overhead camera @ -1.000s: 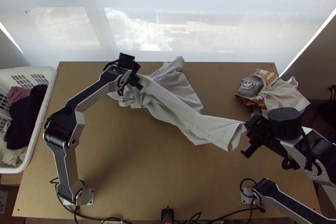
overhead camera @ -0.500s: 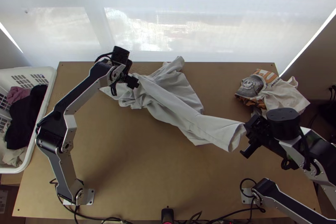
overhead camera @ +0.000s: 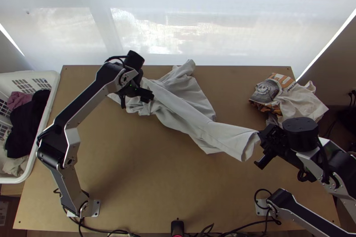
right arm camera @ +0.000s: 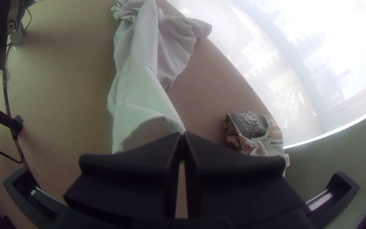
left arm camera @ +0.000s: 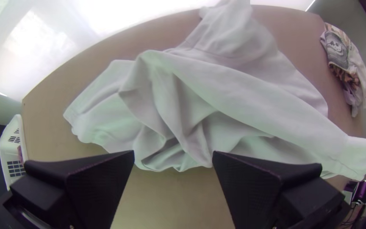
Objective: Fold the t-shirt
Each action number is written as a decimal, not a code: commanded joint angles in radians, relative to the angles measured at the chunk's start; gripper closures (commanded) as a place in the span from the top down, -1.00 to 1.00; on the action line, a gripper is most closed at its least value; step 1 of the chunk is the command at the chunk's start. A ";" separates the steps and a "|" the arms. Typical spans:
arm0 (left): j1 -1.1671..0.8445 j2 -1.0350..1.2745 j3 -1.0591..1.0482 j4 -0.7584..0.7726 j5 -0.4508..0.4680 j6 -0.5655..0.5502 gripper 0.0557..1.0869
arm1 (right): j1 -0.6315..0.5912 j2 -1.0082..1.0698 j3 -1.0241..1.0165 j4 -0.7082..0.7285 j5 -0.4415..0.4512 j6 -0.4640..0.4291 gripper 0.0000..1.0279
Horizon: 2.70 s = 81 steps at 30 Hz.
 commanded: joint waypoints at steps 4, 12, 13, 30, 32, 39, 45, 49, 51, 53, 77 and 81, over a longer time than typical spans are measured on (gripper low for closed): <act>-0.074 0.076 -0.005 0.005 0.002 -0.048 0.61 | -0.001 -0.003 0.012 -0.001 0.000 0.000 -0.95; -0.071 0.123 -0.006 0.031 -0.028 -0.051 0.50 | -0.012 0.000 0.014 0.001 0.000 0.001 -0.95; -0.069 0.126 -0.008 0.039 -0.030 -0.051 0.50 | -0.012 0.000 0.014 0.001 0.001 0.001 -0.95; -0.046 0.173 0.000 0.111 -0.058 -0.036 -0.55 | -0.015 0.006 0.015 0.001 0.001 0.001 -0.95; -0.042 0.173 0.000 0.112 -0.056 -0.031 -0.83 | -0.015 0.007 0.015 0.001 0.001 0.001 -0.95; -0.020 0.105 0.003 0.105 -0.054 -0.016 -0.93 | -0.018 0.015 0.024 0.005 0.001 0.001 -0.95; 0.023 -0.081 0.035 0.074 -0.039 -0.002 -0.93 | -0.035 0.027 0.050 0.035 0.003 -0.006 -0.95; 0.093 -0.176 0.086 0.025 0.008 0.008 -0.93 | -0.047 0.052 0.086 0.064 0.003 -0.020 -0.95; 0.123 -0.209 0.120 -0.006 0.013 0.015 -0.93 | -0.056 0.067 0.109 0.082 0.003 -0.029 -0.95; 0.152 -0.240 0.152 -0.027 0.036 0.018 -0.93 | -0.068 0.079 0.130 0.096 0.003 -0.043 -0.95; 0.144 -0.596 0.400 0.151 0.053 0.102 -0.93 | -0.202 0.067 0.494 0.288 0.004 -0.080 -0.95; 0.133 -0.647 0.431 0.195 0.042 0.131 -0.93 | -0.200 0.070 0.558 0.334 0.003 -0.098 -0.95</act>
